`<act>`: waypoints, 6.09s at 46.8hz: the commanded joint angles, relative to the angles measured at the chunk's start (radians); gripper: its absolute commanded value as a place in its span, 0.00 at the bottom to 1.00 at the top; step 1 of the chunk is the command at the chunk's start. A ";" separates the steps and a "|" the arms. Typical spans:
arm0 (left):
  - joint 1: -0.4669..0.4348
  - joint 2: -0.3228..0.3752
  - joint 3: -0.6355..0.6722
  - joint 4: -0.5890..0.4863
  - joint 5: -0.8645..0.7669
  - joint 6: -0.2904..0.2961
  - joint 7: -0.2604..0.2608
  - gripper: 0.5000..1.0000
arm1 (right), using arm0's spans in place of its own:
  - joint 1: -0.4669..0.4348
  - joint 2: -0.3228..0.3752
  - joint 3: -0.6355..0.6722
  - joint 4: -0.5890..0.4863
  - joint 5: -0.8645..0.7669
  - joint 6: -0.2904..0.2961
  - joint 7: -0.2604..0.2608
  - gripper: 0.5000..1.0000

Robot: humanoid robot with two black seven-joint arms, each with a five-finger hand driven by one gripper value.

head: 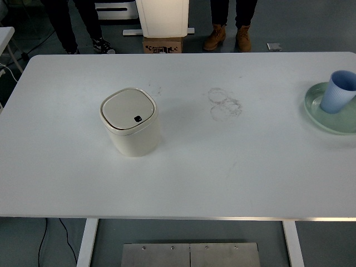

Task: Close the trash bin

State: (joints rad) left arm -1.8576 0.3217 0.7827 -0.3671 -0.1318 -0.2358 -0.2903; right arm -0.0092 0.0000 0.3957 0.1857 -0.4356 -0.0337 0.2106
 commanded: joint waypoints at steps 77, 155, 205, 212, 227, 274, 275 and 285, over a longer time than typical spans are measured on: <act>0.291 0.260 -0.516 0.181 -0.154 0.052 0.105 1.00 | 0.000 0.000 0.000 0.000 0.000 0.000 0.000 0.98; 0.595 0.284 -0.844 0.231 -0.167 0.133 0.148 1.00 | 0.000 0.000 0.000 0.000 0.000 0.000 0.000 0.98; 0.663 0.312 -0.971 0.244 -0.154 0.138 0.146 1.00 | 0.000 0.000 0.000 0.000 0.000 0.000 0.000 0.98; 0.678 0.306 -0.971 0.243 -0.152 0.135 0.140 1.00 | 0.000 0.000 0.000 0.000 0.000 0.000 0.000 0.98; 0.660 0.174 -0.971 0.247 -0.100 0.151 0.140 1.00 | 0.000 0.000 0.000 0.000 0.000 0.000 0.001 0.98; 0.563 -0.220 -0.976 0.410 -0.002 0.193 0.138 1.00 | 0.000 0.000 0.000 0.000 0.000 0.000 0.000 0.98; 0.564 -0.217 -0.976 0.410 -0.002 0.193 0.138 1.00 | -0.002 0.000 0.000 0.000 0.000 0.000 0.001 0.98; 0.583 -0.188 -0.979 0.410 -0.003 0.191 0.138 1.00 | 0.000 0.000 0.000 0.000 0.000 0.000 0.000 0.98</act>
State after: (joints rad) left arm -1.2802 0.1186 -0.1962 0.0427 -0.1334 -0.0440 -0.1521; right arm -0.0095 0.0000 0.3958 0.1856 -0.4356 -0.0338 0.2105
